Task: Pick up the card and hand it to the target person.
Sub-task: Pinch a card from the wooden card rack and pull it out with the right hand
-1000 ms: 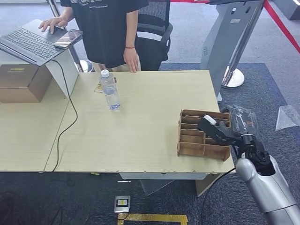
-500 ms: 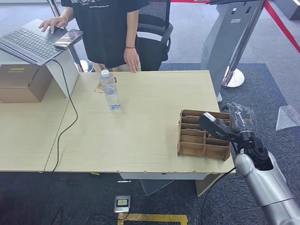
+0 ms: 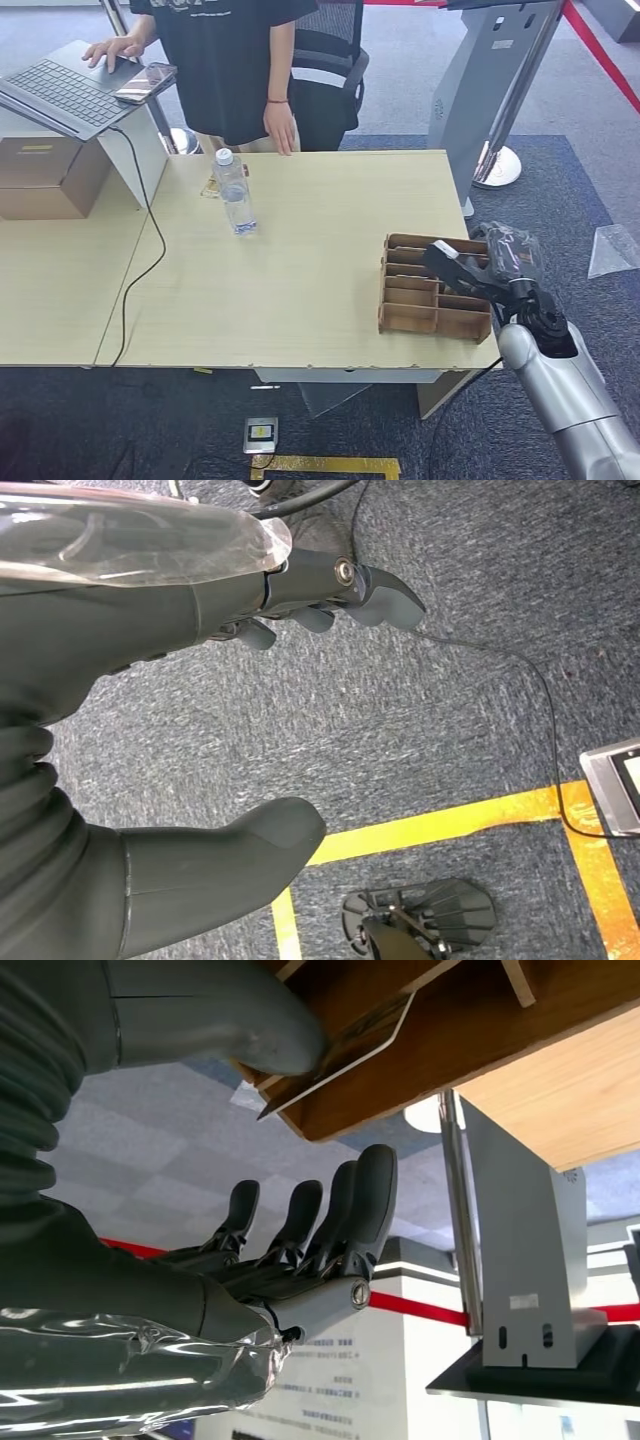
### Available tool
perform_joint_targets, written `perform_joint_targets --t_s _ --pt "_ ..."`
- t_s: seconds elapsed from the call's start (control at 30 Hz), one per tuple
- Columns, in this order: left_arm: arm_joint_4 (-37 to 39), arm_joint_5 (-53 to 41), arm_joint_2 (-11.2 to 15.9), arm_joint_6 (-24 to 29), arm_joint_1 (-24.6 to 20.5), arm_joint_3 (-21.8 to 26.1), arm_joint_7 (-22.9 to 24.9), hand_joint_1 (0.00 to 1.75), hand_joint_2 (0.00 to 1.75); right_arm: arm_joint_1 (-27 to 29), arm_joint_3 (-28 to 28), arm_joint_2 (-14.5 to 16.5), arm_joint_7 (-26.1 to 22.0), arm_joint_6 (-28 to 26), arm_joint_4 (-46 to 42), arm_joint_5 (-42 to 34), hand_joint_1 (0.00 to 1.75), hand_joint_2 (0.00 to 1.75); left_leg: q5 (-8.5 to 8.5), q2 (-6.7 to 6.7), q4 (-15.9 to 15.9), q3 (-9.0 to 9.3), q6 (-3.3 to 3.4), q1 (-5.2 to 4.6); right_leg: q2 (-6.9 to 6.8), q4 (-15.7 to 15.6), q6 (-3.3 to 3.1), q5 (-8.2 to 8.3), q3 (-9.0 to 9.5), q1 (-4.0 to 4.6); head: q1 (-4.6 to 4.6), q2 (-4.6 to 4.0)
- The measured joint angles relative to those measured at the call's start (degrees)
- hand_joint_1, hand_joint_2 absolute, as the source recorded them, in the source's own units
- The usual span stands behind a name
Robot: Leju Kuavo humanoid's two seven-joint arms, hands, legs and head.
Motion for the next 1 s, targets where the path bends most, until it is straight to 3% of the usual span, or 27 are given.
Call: perform_joint_targets --t_s 0.23,0.27,0.4,0.43,1.0 --pt "0.0 0.0 0.0 0.0 0.0 0.01 -0.15 0.0 1.75 -0.55 0.14 0.04 -0.38 -0.26 1.79 -0.3 0.84 1.75 0.0 0.0 0.0 0.0 0.0 0.0 0.0 0.0 0.0 0.0 0.0 0.0 0.0 0.0" --pt "0.0 0.0 0.0 0.0 0.0 0.01 -0.2 0.0 1.75 -0.63 0.18 0.05 -0.4 -0.26 2.0 -0.36 0.93 1.75 0.0 0.0 0.0 0.0 0.0 0.0 0.0 0.0 0.0 0.0 0.0 0.0 0.0 0.0" --pt "0.0 0.0 0.0 -0.01 0.0 0.0 -0.29 0.0 1.75 -1.02 0.42 0.11 -0.44 -0.31 2.76 -0.51 1.69 1.75 0.0 0.0 0.0 0.01 0.0 0.0 0.0 0.0 0.0 0.0 0.0 0.0 0.01 0.0" --pt "0.0 0.0 0.0 -0.01 0.0 0.0 -0.3 0.0 1.75 -1.17 0.45 0.12 -0.44 -0.34 2.92 -0.58 1.74 1.75 0.0 0.0 0.0 0.01 0.0 0.0 0.0 0.0 0.0 0.0 0.0 0.0 0.01 0.0" --pt "0.0 0.17 0.0 -0.01 0.01 0.01 -0.51 0.0 1.75 -2.69 0.65 0.14 -1.63 0.61 4.44 -1.73 1.75 1.75 0.0 0.03 0.01 0.05 0.0 0.0 0.02 0.0 -0.02 0.02 0.0 0.0 0.0 0.0"
